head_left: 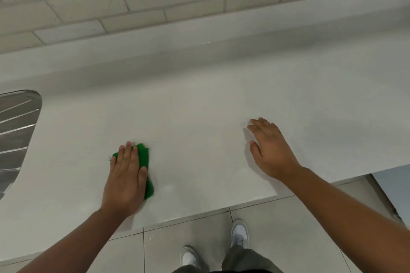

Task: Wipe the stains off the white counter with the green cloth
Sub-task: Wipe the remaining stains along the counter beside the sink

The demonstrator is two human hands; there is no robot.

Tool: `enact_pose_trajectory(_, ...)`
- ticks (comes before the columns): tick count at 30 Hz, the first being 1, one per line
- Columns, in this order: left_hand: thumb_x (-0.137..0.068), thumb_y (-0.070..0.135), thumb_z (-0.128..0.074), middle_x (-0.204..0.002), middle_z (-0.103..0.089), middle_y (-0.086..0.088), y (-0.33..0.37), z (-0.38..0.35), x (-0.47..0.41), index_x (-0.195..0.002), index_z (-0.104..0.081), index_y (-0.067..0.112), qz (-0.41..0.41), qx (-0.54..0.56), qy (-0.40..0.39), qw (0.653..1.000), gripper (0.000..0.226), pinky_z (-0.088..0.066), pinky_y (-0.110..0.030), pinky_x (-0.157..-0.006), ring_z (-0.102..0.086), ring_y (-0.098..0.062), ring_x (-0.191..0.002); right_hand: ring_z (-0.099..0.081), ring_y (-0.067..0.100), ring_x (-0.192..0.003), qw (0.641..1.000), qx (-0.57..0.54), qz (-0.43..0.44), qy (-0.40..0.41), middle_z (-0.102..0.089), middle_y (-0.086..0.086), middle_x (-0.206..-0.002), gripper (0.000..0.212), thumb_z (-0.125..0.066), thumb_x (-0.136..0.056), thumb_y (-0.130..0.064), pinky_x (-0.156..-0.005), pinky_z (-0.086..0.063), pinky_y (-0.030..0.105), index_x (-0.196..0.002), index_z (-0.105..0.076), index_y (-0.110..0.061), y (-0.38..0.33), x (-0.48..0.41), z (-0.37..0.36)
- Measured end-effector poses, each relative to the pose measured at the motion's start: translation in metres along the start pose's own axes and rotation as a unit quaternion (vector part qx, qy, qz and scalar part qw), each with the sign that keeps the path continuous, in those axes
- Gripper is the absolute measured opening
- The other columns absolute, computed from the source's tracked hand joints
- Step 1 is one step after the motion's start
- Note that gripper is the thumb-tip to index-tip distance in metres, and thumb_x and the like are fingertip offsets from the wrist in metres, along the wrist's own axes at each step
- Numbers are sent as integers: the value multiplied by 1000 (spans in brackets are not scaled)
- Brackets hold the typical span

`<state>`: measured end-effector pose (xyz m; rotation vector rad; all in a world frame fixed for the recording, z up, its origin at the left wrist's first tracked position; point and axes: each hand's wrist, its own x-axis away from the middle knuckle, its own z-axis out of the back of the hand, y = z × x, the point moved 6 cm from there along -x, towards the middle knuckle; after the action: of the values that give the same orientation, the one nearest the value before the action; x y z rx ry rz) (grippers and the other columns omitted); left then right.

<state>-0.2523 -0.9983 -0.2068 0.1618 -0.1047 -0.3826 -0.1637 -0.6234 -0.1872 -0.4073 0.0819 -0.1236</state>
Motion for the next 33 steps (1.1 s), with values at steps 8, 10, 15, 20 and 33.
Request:
enact_pose_trajectory(8,-96,36,-8,-161,-4,-20,131,-23,-4,-153,-11,-2,-25,18,9,999,68,-2,-49,-122,0,-35,-149,-24,24,-146,999,46,-19,-5,-38,7,-154,59,-24,-96,-37,-121,-13,43,-144,-43,-10,-21,55,-5)
enact_pose_trajectory(10,-97,35,-10,-162,1,-19,175,-31,3,-153,-6,0,-79,29,-8,996,67,1,-48,-122,5,-34,-150,-23,25,-147,998,60,-27,-5,-37,8,-154,59,-22,-97,-38,-121,-12,42,-145,-42,-9,-22,69,-7)
enact_pose_trajectory(15,-102,33,-20,-162,5,-15,206,-40,26,-154,-4,3,-226,25,-52,973,62,1,-45,-122,9,-29,-150,-24,26,-147,997,64,-30,14,-38,10,-154,60,-20,-100,-39,-121,-15,46,-147,-40,-7,-41,85,-14)
enact_pose_trajectory(20,-102,37,-16,-163,9,-8,133,-27,41,-155,1,8,-232,0,-52,971,63,4,-41,-122,14,-21,-149,-23,24,-147,998,57,-6,5,-37,8,-155,59,-21,-99,-39,-121,-14,45,-147,-41,-10,-83,76,-32)
enact_pose_trajectory(33,-102,43,-12,-164,6,1,-134,26,89,-155,-2,12,-84,-15,-22,996,62,0,-38,-122,12,-12,-150,-17,25,-149,993,49,99,-50,-30,7,-158,65,-16,-97,-45,-122,-9,44,-149,-36,-12,-209,13,-83)
